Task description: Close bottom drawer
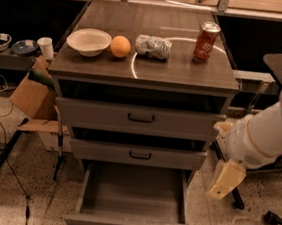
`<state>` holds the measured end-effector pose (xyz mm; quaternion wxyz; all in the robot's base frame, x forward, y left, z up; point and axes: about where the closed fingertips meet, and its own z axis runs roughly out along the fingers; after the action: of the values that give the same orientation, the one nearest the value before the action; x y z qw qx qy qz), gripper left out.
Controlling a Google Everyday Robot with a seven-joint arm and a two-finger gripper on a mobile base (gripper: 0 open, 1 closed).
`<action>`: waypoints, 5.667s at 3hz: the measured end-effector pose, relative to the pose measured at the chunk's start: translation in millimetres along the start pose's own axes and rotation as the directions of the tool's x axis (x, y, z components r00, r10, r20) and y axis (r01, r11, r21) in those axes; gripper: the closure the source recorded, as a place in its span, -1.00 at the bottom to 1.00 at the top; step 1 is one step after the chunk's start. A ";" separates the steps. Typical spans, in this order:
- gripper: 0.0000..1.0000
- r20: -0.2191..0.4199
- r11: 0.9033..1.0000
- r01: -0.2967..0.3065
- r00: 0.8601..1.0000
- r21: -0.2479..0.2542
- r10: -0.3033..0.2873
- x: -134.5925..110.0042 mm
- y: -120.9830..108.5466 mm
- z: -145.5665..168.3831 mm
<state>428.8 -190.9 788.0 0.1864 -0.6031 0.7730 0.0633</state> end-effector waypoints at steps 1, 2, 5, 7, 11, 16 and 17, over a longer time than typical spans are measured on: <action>-1.00 0.081 0.997 -0.020 0.996 -0.076 0.026 15.4 28.5 91.9; -1.00 0.174 0.986 -0.051 0.982 -0.162 0.079 25.3 73.9 207.7; -1.00 0.183 0.936 -0.167 0.955 -0.310 0.231 43.7 125.9 385.5; -1.00 0.197 0.932 -0.170 0.950 -0.321 0.241 39.2 119.1 395.0; -0.69 0.193 0.755 -0.548 0.748 -0.360 0.635 125.4 128.5 484.4; 1.00 0.049 0.619 -0.627 0.683 -0.473 0.729 145.0 137.8 583.9; 1.00 0.019 0.585 -0.660 0.655 -0.472 0.755 148.9 133.5 599.1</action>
Offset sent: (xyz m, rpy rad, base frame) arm -0.0284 0.0902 -0.2961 0.3194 0.0891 -0.0052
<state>397.8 -97.7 164.1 0.0925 -0.2569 0.8903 0.3645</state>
